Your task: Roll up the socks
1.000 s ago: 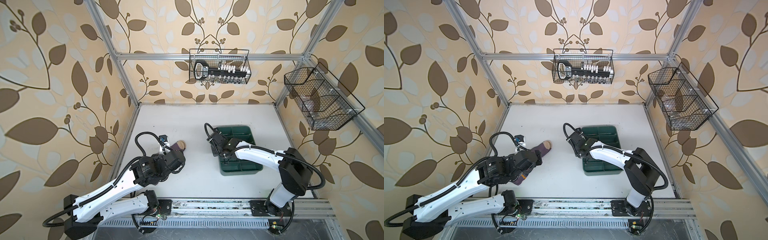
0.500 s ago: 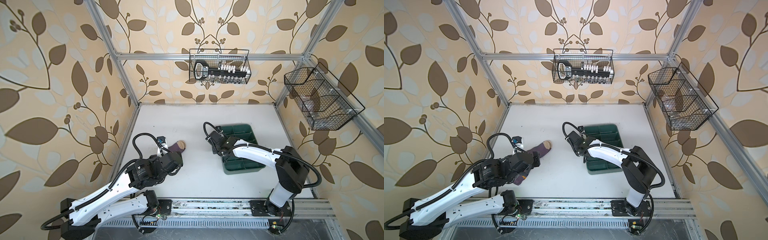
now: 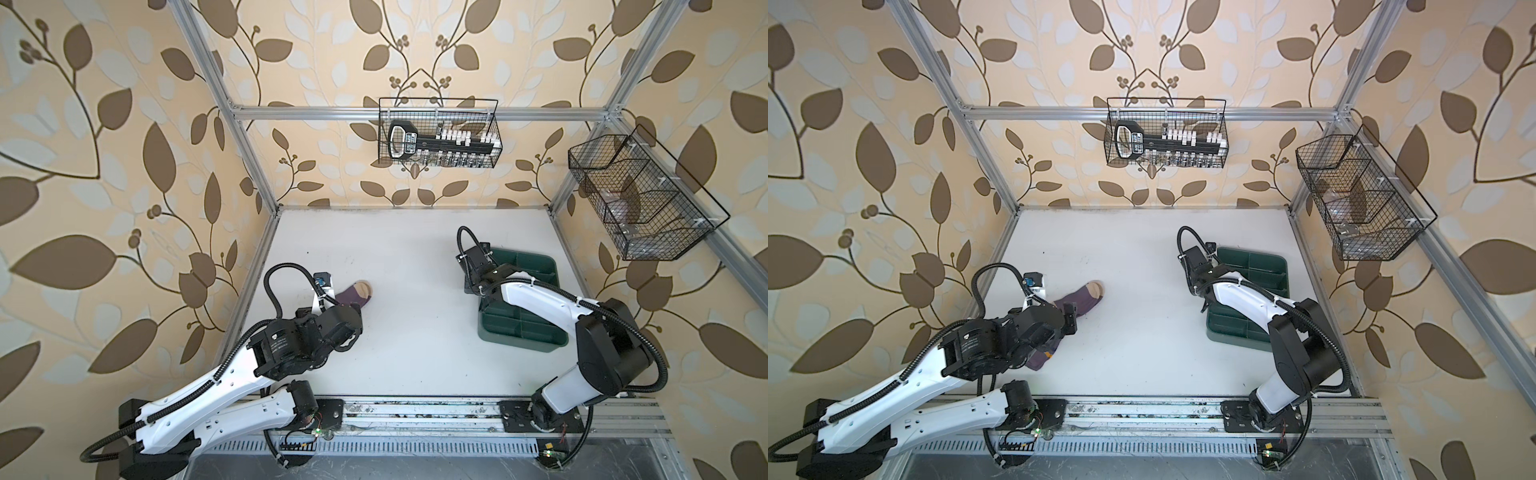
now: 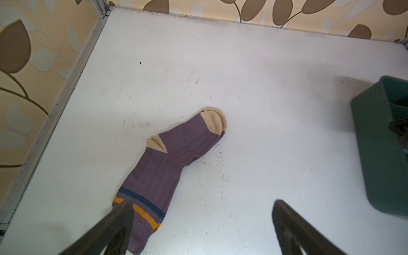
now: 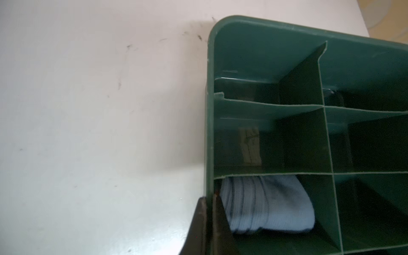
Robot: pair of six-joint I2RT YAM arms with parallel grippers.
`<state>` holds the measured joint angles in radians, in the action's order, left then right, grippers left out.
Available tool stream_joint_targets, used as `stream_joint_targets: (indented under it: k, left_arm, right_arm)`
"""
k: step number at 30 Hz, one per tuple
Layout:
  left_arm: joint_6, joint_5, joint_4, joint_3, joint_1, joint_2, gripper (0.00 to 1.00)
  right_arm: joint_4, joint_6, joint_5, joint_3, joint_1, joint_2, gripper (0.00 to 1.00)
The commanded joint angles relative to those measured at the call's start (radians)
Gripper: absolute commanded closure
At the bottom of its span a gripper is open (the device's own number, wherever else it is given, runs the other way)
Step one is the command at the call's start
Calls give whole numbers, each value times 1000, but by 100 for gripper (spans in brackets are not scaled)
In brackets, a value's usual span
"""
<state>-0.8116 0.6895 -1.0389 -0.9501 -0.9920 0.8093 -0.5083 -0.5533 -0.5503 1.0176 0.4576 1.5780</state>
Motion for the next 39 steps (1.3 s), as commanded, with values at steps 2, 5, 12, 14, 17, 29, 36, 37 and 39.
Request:
stream_joint_targets:
  k: [2,5,12,14,17,29,36,37,39]
  left_arm:
    - [75,44,60,2,37,43,1]
    - [152,-39,135,2,125,86,1]
    - [256,-224,206,-19,389,154,1]
    - [277,-191,208,-22,393,154,1]
    - [292,-197,197,-16,403,144,1]
    - [247,-231,99,37,402,-8,1]
    - [245,-292,80,69,402,-57,1]
    - [249,-292,86,73,403,-55,1]
    - [250,-298,88,73,402,-47,1]
  right_arm:
    - [-61,73,8,-26,-58,-10,98]
    - [-90,138,40,28,-24,-21,80]
    - [-104,204,107,219,252,-42,38]
    - [-58,196,191,262,317,-13,34]
    - [38,155,367,301,378,70,29]
    - [218,74,721,503,412,460,23]
    - [292,30,679,574,411,601,27]
    - [297,22,667,578,412,615,29]
    - [316,10,661,582,412,637,34]
